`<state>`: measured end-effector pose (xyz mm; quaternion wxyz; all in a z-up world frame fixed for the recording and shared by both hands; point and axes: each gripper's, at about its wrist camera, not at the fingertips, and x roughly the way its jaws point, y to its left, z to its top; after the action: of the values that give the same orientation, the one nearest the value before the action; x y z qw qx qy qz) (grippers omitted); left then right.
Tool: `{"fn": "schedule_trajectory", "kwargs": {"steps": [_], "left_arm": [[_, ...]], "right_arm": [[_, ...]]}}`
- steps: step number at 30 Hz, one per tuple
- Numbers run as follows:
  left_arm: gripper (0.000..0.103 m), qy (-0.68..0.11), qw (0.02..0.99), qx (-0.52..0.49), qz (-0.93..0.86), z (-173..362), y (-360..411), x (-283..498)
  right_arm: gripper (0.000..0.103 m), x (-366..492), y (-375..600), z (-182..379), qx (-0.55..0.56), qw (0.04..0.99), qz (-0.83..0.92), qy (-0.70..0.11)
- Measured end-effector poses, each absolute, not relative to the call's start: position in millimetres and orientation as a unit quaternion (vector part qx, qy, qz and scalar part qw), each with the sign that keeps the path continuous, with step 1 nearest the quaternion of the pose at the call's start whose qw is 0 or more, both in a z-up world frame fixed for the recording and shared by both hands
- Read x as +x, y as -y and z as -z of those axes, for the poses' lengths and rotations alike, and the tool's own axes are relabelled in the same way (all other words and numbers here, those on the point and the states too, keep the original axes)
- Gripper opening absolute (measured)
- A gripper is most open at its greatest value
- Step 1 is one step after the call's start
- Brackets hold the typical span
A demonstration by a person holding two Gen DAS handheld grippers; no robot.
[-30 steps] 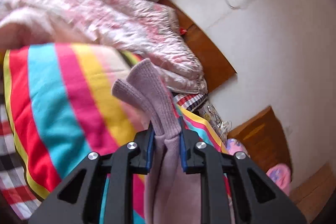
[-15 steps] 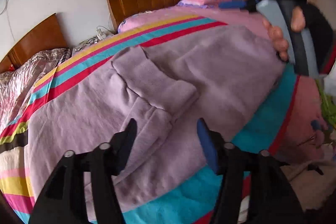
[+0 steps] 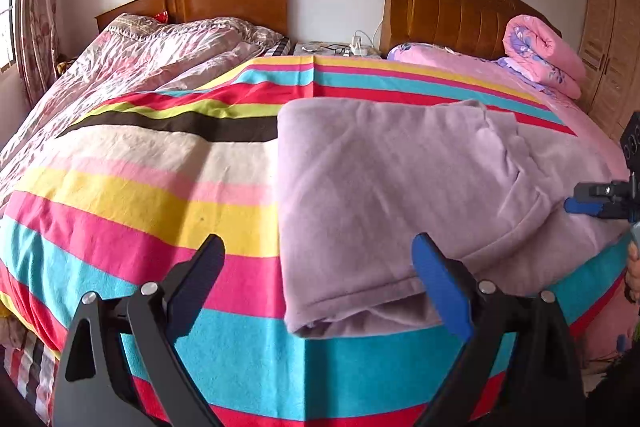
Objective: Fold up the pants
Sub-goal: 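Grasp the folded cuff edge with the right tool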
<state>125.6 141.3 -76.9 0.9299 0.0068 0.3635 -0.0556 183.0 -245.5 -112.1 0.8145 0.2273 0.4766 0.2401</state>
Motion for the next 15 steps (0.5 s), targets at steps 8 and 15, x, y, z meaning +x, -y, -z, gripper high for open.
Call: {"fn": "schedule_trajectory", "kwargs": {"steps": [8,15], "left_arm": [[0.095,-0.352,0.934,-0.009,0.066,80,-154,108],[0.095,-0.368,0.927,0.01,0.076,88,-157,93]], "right_arm": [[0.07,210,234,115,0.269,0.786,-0.25,-0.498],[0.019,205,251,119,0.323,0.776,-0.262,-0.474]]}}
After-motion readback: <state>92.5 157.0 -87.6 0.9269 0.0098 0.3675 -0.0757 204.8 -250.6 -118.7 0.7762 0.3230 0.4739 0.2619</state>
